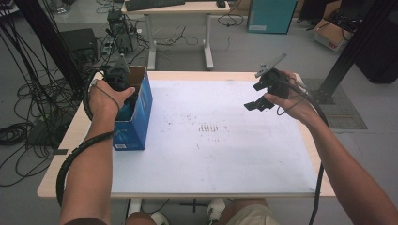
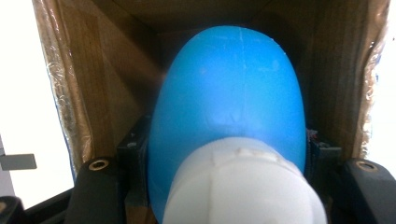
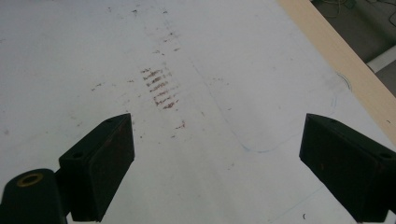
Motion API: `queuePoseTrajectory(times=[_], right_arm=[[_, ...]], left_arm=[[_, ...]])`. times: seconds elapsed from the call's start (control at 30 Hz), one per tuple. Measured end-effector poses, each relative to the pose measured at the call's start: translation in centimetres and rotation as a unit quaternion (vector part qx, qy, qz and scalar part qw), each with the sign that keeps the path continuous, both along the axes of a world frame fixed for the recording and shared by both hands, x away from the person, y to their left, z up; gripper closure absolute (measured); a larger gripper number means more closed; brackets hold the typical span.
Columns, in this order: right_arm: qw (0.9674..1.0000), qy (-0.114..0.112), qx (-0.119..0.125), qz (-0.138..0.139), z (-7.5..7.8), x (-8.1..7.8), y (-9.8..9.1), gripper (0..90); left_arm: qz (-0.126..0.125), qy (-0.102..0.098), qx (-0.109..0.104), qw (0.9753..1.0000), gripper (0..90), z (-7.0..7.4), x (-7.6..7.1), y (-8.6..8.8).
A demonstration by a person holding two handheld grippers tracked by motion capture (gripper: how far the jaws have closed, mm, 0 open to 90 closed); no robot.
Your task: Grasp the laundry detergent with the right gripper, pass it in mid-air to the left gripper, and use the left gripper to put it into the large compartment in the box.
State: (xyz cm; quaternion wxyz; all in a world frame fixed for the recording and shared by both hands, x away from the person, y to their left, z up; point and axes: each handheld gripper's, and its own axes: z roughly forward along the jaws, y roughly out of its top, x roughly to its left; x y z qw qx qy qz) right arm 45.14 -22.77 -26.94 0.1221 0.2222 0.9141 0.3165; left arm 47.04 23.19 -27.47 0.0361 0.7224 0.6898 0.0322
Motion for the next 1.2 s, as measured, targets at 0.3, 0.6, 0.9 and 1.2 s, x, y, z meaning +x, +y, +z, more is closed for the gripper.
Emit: queuePoseTrajectory(times=[0.3,0.6,0.9,1.2], right_arm=[[1.0000,-0.004,-0.003,0.003,0.20,0.03,-0.36,10.3],[1.0000,-0.006,-0.002,-0.001,0.47,-0.02,-0.37,10.3],[1.0000,-0.006,-0.003,-0.003,0.52,-0.11,-0.61,10.3],[0.9999,-0.007,-0.002,-0.008,0.71,-0.19,-0.79,10.3]], left_arm=[[0.001,0.000,-0.001,1.0000,36.3,-0.02,0.03,0.04],[0.002,-0.002,-0.004,1.0000,36.3,-0.03,-0.06,0.24],[0.001,-0.002,-0.004,1.0000,36.3,-0.04,-0.07,0.27],[-0.001,-0.002,-0.002,1.0000,36.3,-0.05,-0.06,0.22]])
